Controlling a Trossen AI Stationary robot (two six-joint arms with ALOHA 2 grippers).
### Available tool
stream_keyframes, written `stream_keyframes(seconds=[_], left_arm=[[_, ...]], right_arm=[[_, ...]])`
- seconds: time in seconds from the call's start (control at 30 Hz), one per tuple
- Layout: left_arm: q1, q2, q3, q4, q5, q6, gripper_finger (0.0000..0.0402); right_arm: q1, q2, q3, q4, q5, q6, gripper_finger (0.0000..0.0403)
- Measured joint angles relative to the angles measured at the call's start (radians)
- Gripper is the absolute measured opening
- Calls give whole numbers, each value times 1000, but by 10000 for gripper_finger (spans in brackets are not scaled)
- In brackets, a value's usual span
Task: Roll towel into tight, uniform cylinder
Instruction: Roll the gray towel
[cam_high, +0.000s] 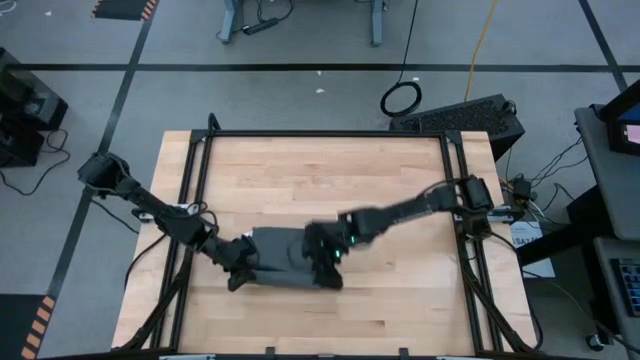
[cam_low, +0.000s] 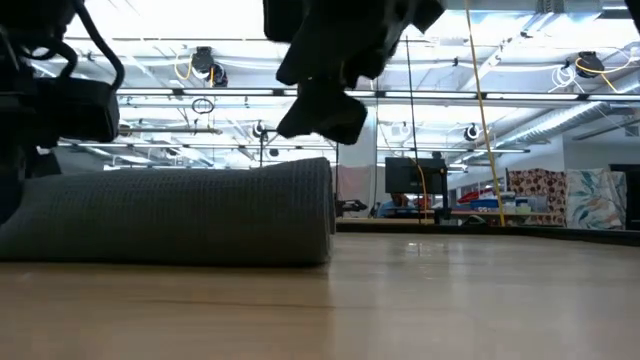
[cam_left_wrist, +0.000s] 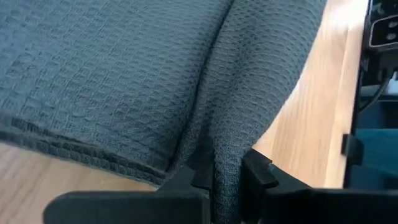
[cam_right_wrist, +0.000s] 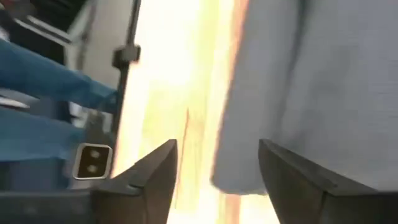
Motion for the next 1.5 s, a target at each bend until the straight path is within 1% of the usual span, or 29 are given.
stream_keyframes(seconds=[0.1,0.13,0.2,0.3,0.37,0.47,0.57,0.67,0.77,0.83,0.9,1.0,1.03,1.07,1.2,1.3,1.4,1.5], left_arm=[[30,0,-10,13,33,-26,31],[41,0,-12,14,42,-35,31],[62,0,-18,17,61,-53,31],[95,0,-40,61,96,-54,31],[115,0,-57,97,119,-58,31],[141,0,-69,103,168,-62,31],[159,0,-75,105,202,-52,31],[166,0,-75,116,209,-46,31],[169,0,-75,120,209,-49,31],[168,0,-75,120,209,-51,31],[168,0,-75,121,210,-61,40],[168,0,-75,131,214,-104,74],[168,0,-75,134,214,-108,86],[168,0,-75,137,218,-113,99],[168,-14,-75,141,246,-106,141],[168,-54,-75,140,256,-92,166],[168,-115,-75,133,264,-79,184],[168,-197,-75,106,279,-77,190]], right_arm=[[80,3,-1,-7,124,0,229],[102,4,-1,-7,182,9,234],[142,6,-1,-6,301,47,241],[181,9,-1,-12,425,102,245],[191,16,0,-28,473,148,244],[186,42,-1,-67,491,213,242],[176,68,-2,-52,493,227,242],[157,94,-1,-34,459,243,238],[133,115,-2,-14,384,236,210],[117,117,-1,7,322,235,172],[103,117,-1,6,266,235,121],[79,118,-1,6,207,227,36],[69,118,-1,6,191,218,19],[59,118,-1,4,175,210,14],[24,128,0,-15,125,181,20],[0,147,-1,-31,36,172,8],[-25,164,-1,-34,-48,181,6],[-53,179,-1,-37,-91,209,5]])
